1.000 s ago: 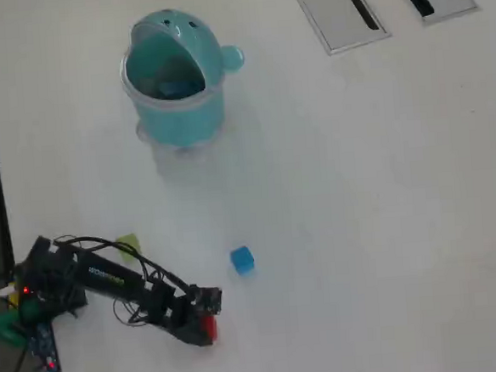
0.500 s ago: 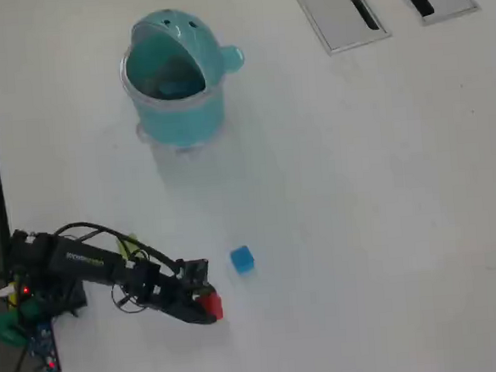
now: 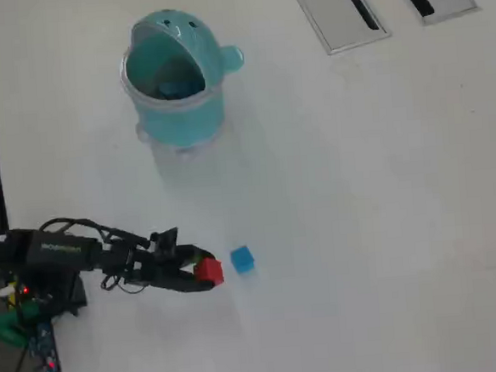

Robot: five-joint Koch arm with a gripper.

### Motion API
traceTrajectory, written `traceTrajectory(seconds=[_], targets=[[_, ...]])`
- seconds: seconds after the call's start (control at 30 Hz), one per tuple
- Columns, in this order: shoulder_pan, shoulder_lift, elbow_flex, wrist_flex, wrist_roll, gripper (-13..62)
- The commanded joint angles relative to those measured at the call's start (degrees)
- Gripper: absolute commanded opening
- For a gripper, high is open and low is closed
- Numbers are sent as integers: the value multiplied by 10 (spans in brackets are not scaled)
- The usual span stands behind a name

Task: Grasp RGB lego blocks and put them in the bin one by one.

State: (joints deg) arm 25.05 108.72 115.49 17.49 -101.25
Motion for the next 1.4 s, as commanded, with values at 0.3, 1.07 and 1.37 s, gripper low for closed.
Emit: traceTrajectory(seconds=[0.3, 1.07, 1.37], targets=[[-132, 173, 45, -41, 24, 23], [-410, 247, 46, -65, 34, 8], [-525, 118, -92, -148, 33, 7]])
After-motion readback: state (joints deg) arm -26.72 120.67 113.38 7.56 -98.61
